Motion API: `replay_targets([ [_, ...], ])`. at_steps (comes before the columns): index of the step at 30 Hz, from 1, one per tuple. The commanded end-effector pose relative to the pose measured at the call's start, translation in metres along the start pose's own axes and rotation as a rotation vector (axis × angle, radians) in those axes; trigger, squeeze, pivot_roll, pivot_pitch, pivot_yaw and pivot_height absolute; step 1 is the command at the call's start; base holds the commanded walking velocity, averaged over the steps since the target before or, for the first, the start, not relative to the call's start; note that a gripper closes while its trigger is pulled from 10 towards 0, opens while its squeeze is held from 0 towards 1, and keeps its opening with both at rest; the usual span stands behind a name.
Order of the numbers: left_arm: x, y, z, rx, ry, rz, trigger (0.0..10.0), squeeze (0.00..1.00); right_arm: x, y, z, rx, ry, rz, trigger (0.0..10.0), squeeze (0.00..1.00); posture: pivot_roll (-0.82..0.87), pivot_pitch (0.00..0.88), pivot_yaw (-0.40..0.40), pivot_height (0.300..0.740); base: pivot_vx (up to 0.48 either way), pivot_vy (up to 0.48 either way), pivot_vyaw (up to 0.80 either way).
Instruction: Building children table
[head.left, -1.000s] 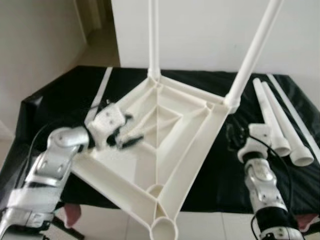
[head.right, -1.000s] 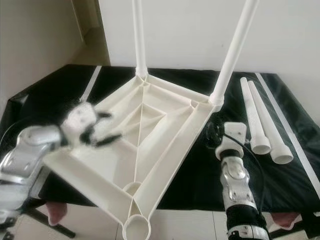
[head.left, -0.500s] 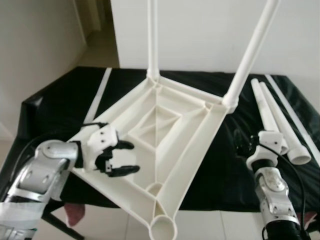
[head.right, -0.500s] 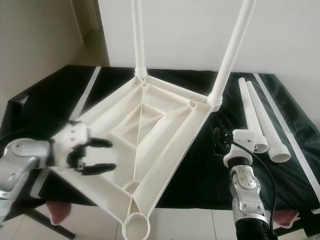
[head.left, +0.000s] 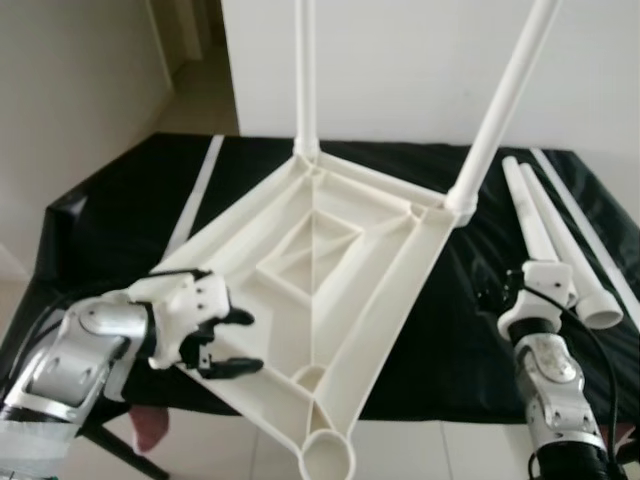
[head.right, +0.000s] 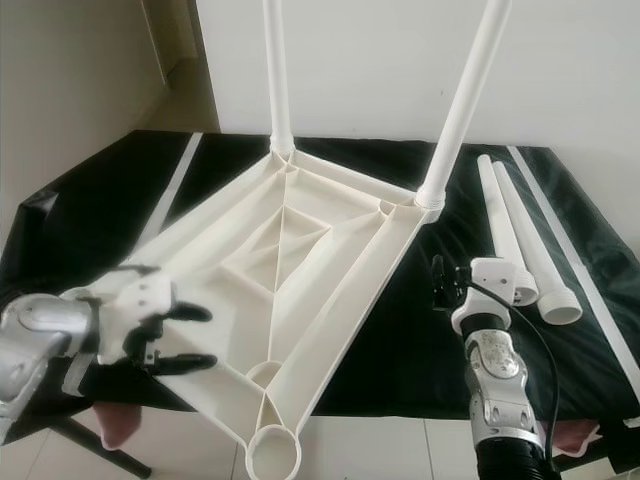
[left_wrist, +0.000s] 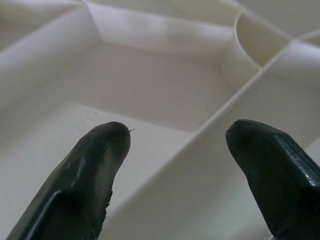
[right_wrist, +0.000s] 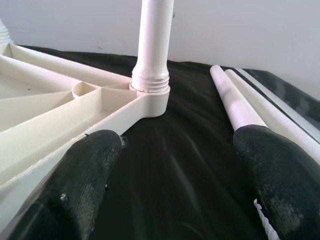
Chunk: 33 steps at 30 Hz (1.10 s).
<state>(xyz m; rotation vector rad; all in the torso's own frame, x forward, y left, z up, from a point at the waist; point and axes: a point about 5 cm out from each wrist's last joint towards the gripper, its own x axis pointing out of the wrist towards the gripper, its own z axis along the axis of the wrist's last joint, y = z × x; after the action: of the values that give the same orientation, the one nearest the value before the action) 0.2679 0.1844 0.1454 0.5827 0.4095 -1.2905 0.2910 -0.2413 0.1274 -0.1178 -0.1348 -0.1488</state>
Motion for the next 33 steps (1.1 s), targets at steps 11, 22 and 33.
replay_targets([
  [11,0.007,0.011,-0.025,-0.080,0.152,0.139,10.0,0.00,0.001,0.000,0.001,0.008,0.012,0.007,10.0,0.00,0.03,0.000,-0.022,0.740,0.000,0.000,0.00],
  [22,0.016,0.038,-0.024,-0.173,0.150,0.375,10.0,0.00,0.002,0.004,0.001,0.017,0.013,0.013,10.0,0.00,0.04,0.001,-0.016,0.740,0.000,0.000,0.00],
  [33,0.023,0.060,-0.022,-0.267,0.137,0.567,10.0,0.00,0.003,0.008,0.002,0.029,0.009,0.008,10.0,0.00,0.04,0.006,-0.009,0.740,0.000,0.000,0.00],
])
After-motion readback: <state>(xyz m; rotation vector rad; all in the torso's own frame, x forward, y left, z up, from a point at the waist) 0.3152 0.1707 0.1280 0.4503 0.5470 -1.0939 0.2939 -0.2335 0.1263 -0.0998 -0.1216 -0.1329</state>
